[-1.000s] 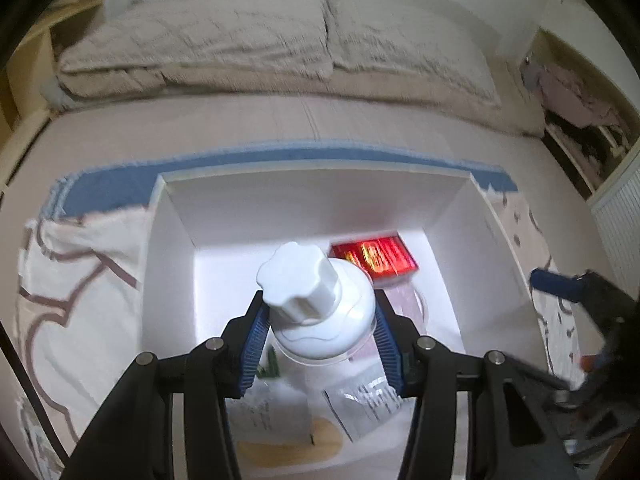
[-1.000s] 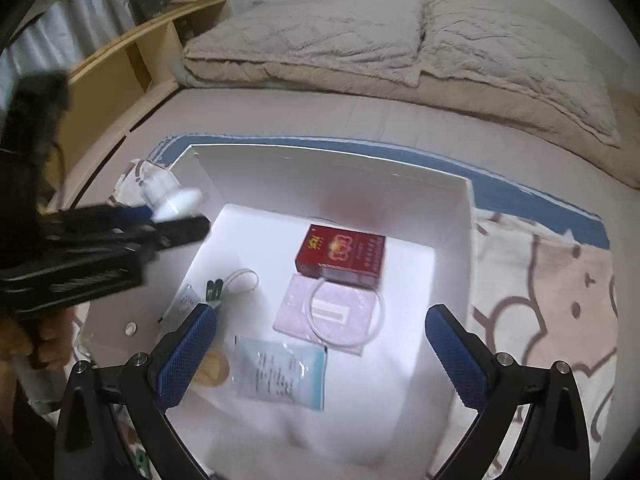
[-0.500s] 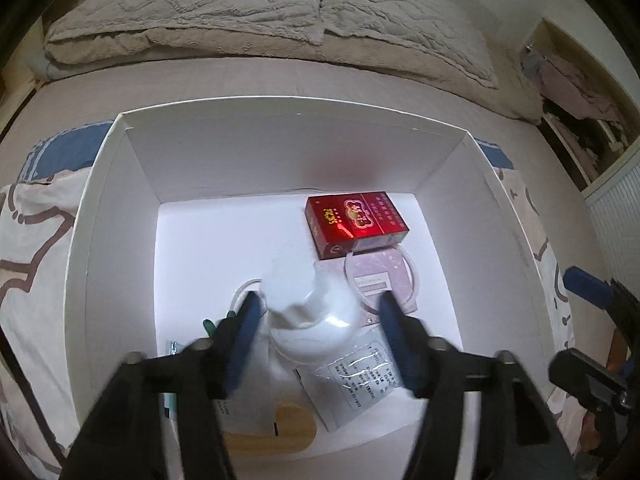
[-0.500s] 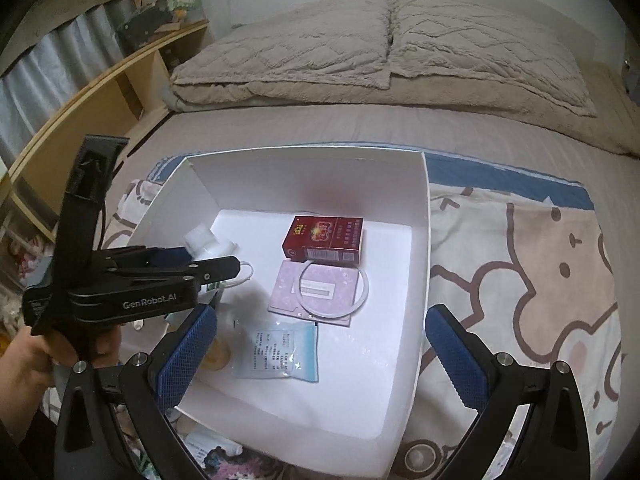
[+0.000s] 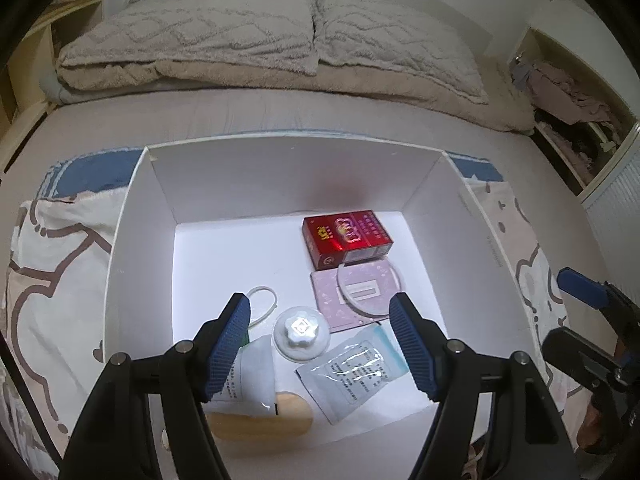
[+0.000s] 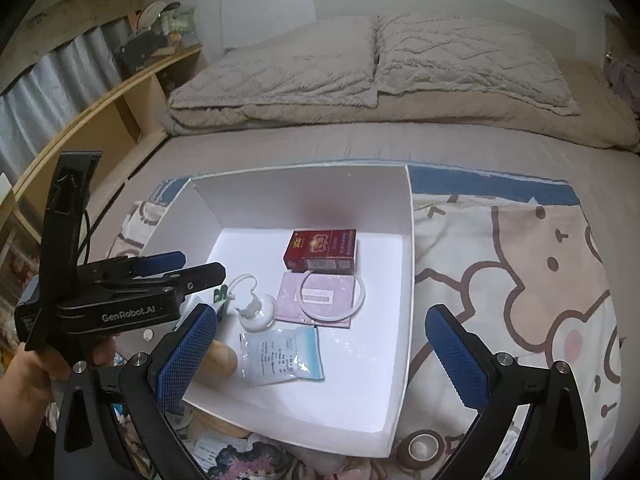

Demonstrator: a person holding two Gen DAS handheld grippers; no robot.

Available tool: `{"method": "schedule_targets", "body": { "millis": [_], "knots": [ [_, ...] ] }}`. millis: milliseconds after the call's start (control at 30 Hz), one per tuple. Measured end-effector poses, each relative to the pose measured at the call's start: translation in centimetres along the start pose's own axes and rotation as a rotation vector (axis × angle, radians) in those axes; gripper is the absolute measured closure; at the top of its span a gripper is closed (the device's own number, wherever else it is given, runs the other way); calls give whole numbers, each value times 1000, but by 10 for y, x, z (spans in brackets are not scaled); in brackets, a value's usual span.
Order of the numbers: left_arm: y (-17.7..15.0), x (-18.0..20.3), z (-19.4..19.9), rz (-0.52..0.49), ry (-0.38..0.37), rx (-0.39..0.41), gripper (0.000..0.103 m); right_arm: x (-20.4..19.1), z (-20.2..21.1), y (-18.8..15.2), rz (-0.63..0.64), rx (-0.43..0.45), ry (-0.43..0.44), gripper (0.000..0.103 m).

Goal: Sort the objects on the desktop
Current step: 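Raise both open grippers out of the white box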

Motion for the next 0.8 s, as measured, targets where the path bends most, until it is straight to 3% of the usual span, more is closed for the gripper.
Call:
{"method": "schedule_targets", "body": {
  "millis": [667, 800],
  "knots": [
    [-37, 26, 95, -48, 71, 156, 31, -18, 68, -28, -5, 148, 8, 0],
    [-45, 33, 121, -55, 107, 191, 23, -22, 84, -35, 6, 179, 4, 0]
  ]
}}
Point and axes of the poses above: each gripper's, at about its wrist camera, not at the fingertips, and z roughly against the way its jaws point, x to its right, y to its top, the point moved 3 cm from there along -z, roughly the way its jaws point, and after that the axes turned 11 degrees about -z, right-handed, at the moved point
